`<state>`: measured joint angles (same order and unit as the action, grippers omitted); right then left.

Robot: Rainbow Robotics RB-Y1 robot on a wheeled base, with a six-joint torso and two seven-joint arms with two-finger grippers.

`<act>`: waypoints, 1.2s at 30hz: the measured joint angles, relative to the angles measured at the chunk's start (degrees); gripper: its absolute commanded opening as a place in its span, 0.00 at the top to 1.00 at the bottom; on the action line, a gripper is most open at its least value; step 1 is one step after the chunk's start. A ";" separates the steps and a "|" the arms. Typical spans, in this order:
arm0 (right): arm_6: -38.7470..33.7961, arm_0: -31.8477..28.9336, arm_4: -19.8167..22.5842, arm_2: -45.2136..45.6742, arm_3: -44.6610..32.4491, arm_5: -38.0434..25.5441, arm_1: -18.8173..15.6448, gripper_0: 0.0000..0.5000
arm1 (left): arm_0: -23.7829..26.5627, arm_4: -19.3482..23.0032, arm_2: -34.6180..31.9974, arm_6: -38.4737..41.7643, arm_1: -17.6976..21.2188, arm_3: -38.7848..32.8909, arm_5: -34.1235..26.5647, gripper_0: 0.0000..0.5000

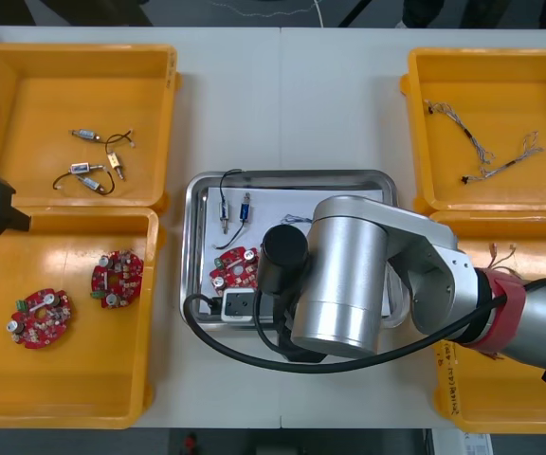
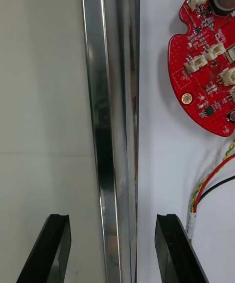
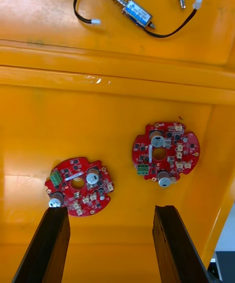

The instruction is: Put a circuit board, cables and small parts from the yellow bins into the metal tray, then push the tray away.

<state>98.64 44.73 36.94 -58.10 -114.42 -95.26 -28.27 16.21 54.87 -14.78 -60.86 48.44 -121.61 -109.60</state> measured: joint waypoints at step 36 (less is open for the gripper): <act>0.00 0.45 -7.22 -6.09 4.12 3.79 1.86 1.00 | -1.84 -1.07 -0.19 -1.23 0.69 -0.03 0.00 0.00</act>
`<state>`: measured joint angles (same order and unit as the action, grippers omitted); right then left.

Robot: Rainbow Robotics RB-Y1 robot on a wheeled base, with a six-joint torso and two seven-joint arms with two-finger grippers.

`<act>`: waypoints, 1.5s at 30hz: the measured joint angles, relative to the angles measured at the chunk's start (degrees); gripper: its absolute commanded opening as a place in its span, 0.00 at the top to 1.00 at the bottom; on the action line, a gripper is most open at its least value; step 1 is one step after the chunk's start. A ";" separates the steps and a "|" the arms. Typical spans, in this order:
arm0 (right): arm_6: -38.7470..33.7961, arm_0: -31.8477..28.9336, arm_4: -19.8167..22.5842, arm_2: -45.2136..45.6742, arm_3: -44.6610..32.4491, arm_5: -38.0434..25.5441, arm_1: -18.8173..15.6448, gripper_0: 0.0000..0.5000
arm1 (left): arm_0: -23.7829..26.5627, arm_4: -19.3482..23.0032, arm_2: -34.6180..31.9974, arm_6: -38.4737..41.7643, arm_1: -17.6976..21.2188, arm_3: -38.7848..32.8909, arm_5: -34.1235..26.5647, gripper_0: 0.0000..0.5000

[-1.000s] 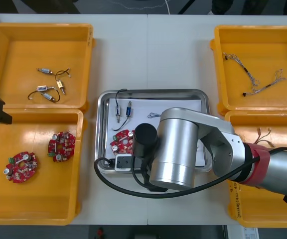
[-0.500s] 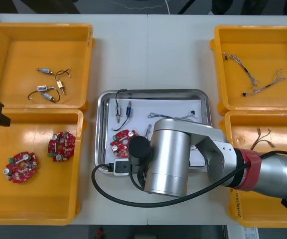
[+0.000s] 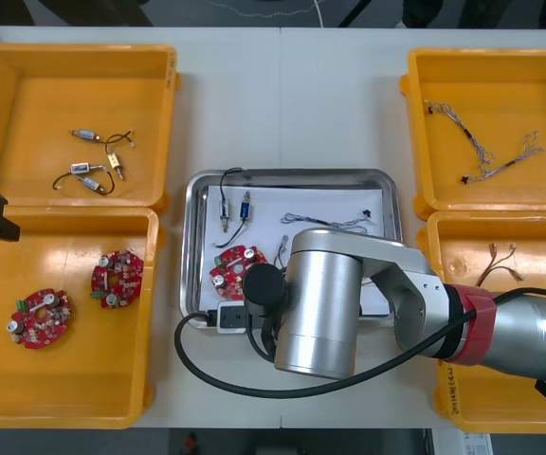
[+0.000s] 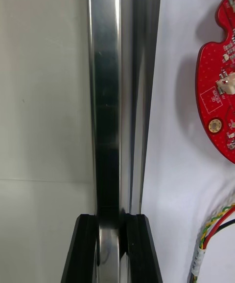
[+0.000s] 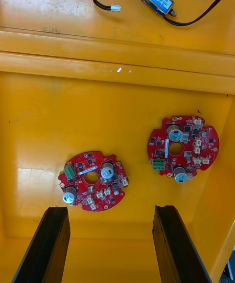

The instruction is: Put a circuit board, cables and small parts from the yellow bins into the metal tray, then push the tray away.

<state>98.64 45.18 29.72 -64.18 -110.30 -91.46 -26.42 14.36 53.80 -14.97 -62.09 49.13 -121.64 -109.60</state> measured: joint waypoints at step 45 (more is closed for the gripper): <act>1.46 16.70 1.51 -0.06 18.62 10.64 0.04 1.00 | -0.21 0.00 0.00 -0.24 0.02 -0.06 0.00 0.00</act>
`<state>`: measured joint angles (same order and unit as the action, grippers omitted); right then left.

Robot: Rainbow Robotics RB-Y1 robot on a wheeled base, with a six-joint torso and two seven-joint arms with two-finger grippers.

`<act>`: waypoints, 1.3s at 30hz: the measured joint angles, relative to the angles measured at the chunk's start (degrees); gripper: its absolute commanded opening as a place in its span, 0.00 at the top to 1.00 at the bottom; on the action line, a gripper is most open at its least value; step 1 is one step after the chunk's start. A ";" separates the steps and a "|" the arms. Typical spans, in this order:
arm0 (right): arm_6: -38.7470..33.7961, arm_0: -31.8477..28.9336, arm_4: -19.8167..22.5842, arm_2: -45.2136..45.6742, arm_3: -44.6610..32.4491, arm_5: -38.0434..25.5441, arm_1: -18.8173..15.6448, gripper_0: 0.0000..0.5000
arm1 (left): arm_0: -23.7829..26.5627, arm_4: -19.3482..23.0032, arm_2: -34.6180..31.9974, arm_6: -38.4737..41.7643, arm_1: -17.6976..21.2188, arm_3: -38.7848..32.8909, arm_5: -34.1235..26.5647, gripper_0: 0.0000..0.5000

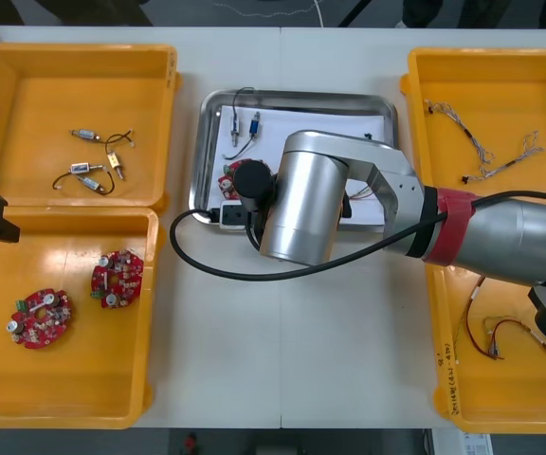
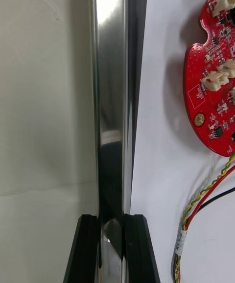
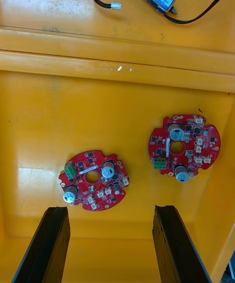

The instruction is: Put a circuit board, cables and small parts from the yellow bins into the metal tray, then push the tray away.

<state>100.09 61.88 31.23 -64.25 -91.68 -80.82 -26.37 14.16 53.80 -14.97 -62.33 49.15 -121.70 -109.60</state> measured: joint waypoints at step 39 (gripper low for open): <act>7.47 8.24 0.91 -0.06 16.90 15.87 1.43 1.00 | -0.05 0.00 0.00 -0.02 0.02 -0.03 0.00 0.00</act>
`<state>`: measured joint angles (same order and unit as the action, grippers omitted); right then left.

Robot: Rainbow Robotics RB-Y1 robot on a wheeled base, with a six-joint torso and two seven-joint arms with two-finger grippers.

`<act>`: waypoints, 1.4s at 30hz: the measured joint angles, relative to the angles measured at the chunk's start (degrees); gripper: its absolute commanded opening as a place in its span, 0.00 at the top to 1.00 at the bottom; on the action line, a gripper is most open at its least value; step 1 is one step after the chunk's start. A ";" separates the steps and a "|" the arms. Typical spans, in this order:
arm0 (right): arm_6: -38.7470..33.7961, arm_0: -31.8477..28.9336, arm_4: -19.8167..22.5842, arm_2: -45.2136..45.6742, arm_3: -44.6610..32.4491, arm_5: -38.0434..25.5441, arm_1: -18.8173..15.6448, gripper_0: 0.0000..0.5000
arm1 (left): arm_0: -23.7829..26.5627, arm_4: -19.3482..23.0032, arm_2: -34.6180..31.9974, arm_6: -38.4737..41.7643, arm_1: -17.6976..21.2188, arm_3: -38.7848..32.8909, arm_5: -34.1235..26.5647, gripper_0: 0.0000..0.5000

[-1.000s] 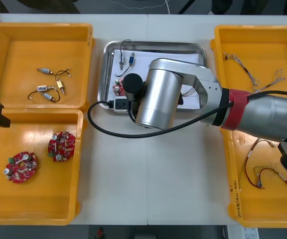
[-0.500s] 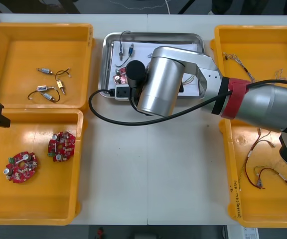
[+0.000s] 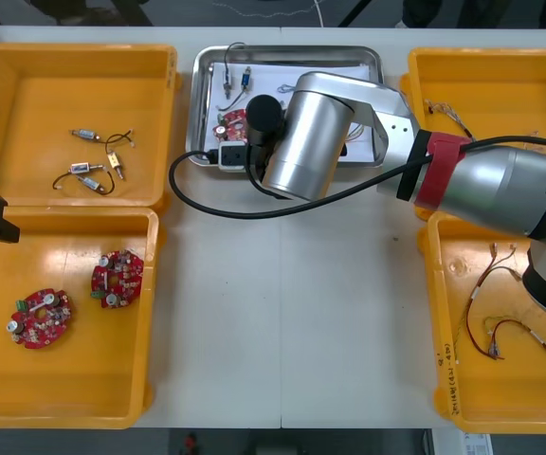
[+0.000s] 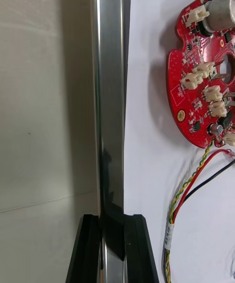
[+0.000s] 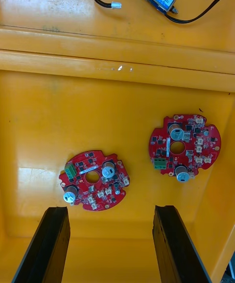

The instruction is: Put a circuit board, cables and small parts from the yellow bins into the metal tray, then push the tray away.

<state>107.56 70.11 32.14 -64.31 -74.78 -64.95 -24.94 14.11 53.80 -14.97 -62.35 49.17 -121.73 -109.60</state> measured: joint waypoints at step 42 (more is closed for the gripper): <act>3.69 3.02 6.43 -0.07 11.60 9.99 1.45 0.00 | -0.02 0.00 0.00 -0.02 0.00 -0.01 0.00 0.00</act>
<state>111.25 73.13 38.57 -64.38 -63.17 -54.96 -23.49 14.09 53.80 -14.97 -62.37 49.17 -121.74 -109.60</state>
